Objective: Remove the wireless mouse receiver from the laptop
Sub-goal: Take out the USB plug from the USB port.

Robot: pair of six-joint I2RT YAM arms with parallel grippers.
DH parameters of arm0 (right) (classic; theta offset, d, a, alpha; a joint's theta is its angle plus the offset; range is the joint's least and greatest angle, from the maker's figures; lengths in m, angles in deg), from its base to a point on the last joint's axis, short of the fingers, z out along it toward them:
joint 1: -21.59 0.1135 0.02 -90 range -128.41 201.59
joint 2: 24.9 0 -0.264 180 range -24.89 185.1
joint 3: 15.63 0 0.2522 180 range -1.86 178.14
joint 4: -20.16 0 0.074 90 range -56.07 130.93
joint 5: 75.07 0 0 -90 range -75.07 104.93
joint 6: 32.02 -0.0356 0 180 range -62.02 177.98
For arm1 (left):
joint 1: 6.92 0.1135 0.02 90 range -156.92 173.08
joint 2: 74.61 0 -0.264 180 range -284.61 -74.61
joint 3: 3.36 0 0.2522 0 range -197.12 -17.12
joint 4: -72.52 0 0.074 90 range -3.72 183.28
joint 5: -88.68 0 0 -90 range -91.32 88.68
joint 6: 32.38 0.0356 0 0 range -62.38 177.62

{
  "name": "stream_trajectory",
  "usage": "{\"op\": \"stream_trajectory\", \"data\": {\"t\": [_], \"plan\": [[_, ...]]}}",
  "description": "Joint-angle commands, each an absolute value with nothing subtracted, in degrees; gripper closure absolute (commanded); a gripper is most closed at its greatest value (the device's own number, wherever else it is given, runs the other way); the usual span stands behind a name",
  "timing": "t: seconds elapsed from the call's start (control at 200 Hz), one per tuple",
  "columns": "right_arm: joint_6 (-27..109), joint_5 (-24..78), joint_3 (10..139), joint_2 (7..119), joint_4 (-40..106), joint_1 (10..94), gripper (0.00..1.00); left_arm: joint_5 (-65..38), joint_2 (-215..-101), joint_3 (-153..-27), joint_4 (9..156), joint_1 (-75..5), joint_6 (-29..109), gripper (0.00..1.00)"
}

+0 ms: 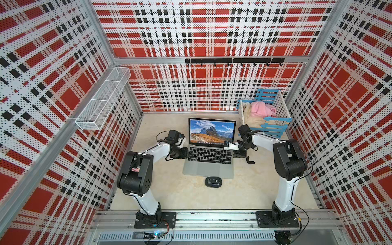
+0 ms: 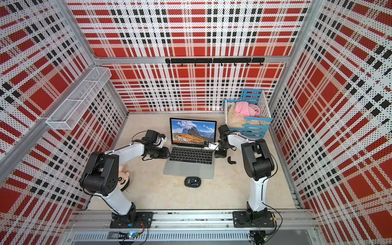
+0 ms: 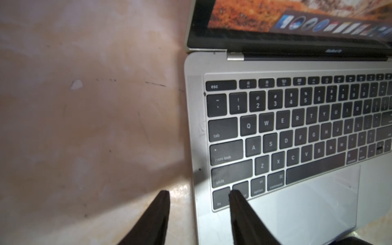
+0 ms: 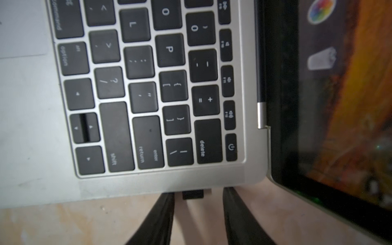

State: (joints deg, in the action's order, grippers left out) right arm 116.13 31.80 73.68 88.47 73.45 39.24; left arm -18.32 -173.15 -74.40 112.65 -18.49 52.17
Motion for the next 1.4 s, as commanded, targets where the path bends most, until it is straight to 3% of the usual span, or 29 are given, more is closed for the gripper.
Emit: {"op": "stream_trajectory", "data": {"t": [0.0,0.13,0.261,0.471,0.812,1.022,1.393], "plan": [[117.3,31.8,73.7,92.0,74.9,40.8,0.59,-19.5,-174.2,-75.7,113.1,-17.7,53.2,0.49],[118.1,31.1,73.9,92.6,74.3,41.5,0.61,-19.6,-174.3,-75.7,113.1,-17.3,53.2,0.49],[118.4,30.8,74.8,92.9,74.2,42.1,0.72,-19.8,-174.7,-75.9,113.1,-16.8,53.2,0.49],[117.8,30.8,74.9,93.3,73.8,42.6,0.79,-19.1,-176.2,-77.6,114.3,-16.7,54.0,0.5],[116.3,31.2,73.7,93.5,72.2,43.1,0.81,-20.7,-183.8,-86.9,117.5,-16.9,56.0,0.53],[116.1,30.9,73.8,93.5,71.9,43.2,0.81,-16.1,-188.5,-93.1,121.5,-18.7,57.1,0.58],[115.8,31.2,73.6,93.7,71.0,43.2,0.83,-16.1,-192.8,-93.5,124.7,-20.6,58.9,0.59]]}}
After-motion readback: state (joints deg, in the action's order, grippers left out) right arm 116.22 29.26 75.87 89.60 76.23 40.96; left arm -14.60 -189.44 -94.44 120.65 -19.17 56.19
